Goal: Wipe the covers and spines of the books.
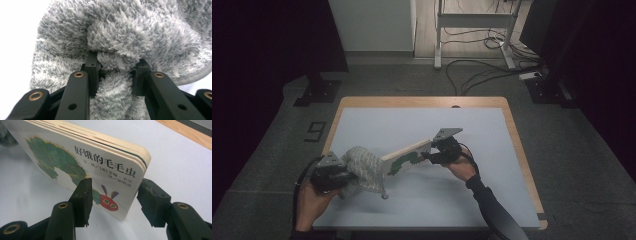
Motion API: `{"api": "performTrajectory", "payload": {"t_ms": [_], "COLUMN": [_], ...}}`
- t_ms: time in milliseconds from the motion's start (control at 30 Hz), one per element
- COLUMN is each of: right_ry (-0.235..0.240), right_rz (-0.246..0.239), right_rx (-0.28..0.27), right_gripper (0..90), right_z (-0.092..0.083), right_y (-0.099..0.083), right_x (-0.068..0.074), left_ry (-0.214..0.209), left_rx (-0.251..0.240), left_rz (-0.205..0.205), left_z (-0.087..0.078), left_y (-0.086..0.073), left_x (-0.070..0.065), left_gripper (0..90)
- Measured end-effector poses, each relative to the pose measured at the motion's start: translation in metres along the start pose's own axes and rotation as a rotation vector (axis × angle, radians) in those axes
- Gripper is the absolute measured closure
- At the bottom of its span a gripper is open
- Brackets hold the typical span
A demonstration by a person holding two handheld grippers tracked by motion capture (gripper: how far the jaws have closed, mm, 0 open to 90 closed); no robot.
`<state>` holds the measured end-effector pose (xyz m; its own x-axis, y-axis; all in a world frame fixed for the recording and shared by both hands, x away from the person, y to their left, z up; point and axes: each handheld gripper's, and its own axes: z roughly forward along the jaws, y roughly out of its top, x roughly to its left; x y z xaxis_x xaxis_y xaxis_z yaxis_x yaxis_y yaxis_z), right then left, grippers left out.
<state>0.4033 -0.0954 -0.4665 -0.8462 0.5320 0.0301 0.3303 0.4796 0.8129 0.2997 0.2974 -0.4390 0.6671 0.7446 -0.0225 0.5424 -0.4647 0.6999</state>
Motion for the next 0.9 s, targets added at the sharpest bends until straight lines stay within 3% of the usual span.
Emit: {"api": "performTrajectory", "payload": {"t_ms": [233,467,900], "right_ry": [0.000,0.002,0.004], "right_rz": [0.001,0.001,0.001], "right_rx": [0.000,0.003,0.002], "right_gripper": [44.8,45.1,45.3], "right_z": [0.000,0.000,-0.001], "right_y": [0.000,0.000,0.000], "right_x": [0.000,0.000,0.000], "left_ry": [0.045,0.077,0.104], "left_rx": [0.009,0.020,0.050], "left_rz": [-0.040,-0.044,-0.063], "left_z": [-0.009,-0.009,0.013], "left_y": [-0.001,0.010,0.037], "left_x": [0.021,0.035,0.058], "left_gripper": [65.7,65.7,65.2]}}
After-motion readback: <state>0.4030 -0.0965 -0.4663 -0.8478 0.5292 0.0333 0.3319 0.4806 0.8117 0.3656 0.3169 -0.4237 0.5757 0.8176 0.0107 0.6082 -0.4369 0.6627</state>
